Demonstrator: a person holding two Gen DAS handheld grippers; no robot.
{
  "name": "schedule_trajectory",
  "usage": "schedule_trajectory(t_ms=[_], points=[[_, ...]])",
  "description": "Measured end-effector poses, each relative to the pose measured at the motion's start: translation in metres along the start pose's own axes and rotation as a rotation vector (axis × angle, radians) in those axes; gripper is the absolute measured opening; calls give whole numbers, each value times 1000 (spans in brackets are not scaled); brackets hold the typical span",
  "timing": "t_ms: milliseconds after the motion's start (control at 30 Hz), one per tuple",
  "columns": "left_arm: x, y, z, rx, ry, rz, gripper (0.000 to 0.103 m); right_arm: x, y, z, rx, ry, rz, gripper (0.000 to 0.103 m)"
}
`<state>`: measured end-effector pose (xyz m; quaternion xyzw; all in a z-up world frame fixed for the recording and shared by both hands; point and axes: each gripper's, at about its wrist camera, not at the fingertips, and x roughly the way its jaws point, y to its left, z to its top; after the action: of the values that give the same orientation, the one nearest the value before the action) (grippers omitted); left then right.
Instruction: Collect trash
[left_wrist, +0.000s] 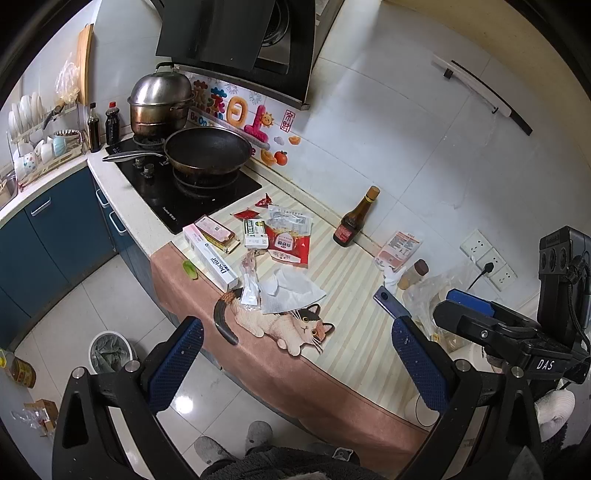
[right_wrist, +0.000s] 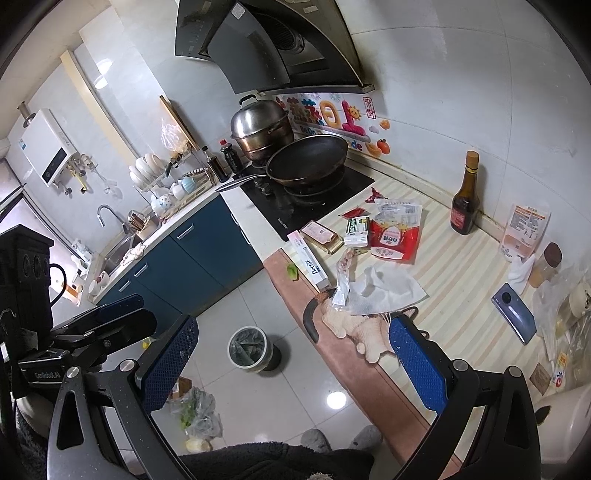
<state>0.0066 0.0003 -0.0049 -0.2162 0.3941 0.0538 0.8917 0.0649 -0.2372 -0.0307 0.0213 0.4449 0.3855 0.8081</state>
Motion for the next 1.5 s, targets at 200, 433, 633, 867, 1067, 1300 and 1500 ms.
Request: schedule_trajectory(t_ms=[200, 433, 633, 867, 1067, 1300, 1500], points=[[0, 0, 0, 0, -2, 2, 103, 0, 0, -1, -2, -3, 0, 103], [-4, 3, 3, -4, -4, 2, 103, -1, 2, 2, -1, -3, 2, 103], [-4, 3, 2, -6, -4, 1, 103, 0, 7, 3, -6, -1, 4, 103], [-3, 2, 2, -5, -5, 3, 103, 0, 8, 2, -6, -2, 4, 103], [-4, 3, 3, -4, -6, 0, 103, 0, 7, 0, -6, -4, 2, 103], [-4, 10, 9, -4, 7, -18, 103, 7, 16, 2, -6, 4, -14, 103], [12, 33, 12, 11, -6, 115, 103, 24, 20, -2, 27, 10, -80, 103]])
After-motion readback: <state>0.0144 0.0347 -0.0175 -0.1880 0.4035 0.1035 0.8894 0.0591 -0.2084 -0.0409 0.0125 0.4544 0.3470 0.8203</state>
